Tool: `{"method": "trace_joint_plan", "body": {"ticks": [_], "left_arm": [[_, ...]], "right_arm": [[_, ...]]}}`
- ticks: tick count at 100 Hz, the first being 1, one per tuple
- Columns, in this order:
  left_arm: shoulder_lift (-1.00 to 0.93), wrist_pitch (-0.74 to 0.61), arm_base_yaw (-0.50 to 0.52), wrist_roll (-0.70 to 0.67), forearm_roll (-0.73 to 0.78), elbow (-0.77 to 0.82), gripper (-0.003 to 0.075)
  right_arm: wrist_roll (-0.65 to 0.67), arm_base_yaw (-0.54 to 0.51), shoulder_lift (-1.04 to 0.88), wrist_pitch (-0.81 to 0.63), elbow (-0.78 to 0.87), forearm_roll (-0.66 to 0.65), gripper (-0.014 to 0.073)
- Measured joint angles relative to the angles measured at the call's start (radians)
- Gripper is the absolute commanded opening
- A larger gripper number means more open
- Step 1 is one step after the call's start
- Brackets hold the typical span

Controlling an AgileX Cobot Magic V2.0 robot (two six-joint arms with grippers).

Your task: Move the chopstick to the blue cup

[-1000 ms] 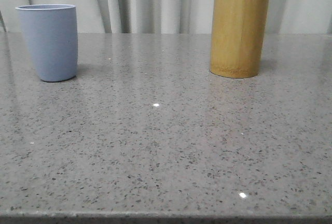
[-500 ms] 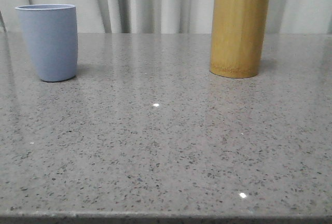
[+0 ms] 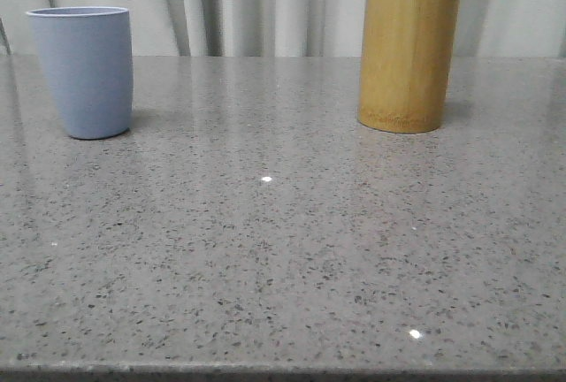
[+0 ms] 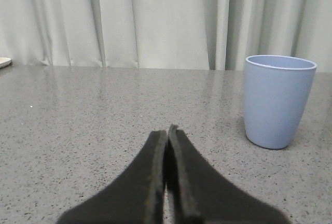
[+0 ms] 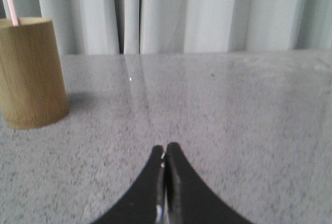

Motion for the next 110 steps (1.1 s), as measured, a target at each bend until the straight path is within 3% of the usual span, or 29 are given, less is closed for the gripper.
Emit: {"method": "trace_joint_plan", "body": {"ticks": [11, 31, 67, 76, 96, 102, 110], "left_arm": [[0.0, 0.031, 0.0, 0.0, -0.043, -0.024, -0.0019], [0.01, 0.214, 0.0, 0.0, -0.06, -0.202, -0.0019], [0.269, 0.368, 0.0, 0.061, -0.061, -0.43, -0.0008], [0.342, 0.368, 0.0, 0.087, -0.061, -0.48, 0.0064], [0.476, 0.368, 0.0, 0.104, -0.061, -0.555, 0.037], [0.505, 0.368, 0.0, 0.105, -0.061, -0.566, 0.0398], [0.527, 0.368, 0.0, 0.105, -0.061, -0.572, 0.0398]], "right_arm": [[0.0, 0.0, 0.0, 0.11, -0.039, 0.044, -0.0063], [0.0, 0.0, 0.048, 0.261, -0.209, 0.065, -0.0058], [-0.001, 0.0, 0.306, 0.385, -0.438, 0.07, -0.0039], [-0.001, 0.0, 0.369, 0.411, -0.488, 0.07, 0.0036], [-0.001, 0.0, 0.468, 0.434, -0.567, 0.07, 0.0324], [-0.001, 0.0, 0.488, 0.434, -0.585, 0.07, 0.0382], [-0.001, 0.0, 0.501, 0.429, -0.596, 0.07, 0.0381]]}}
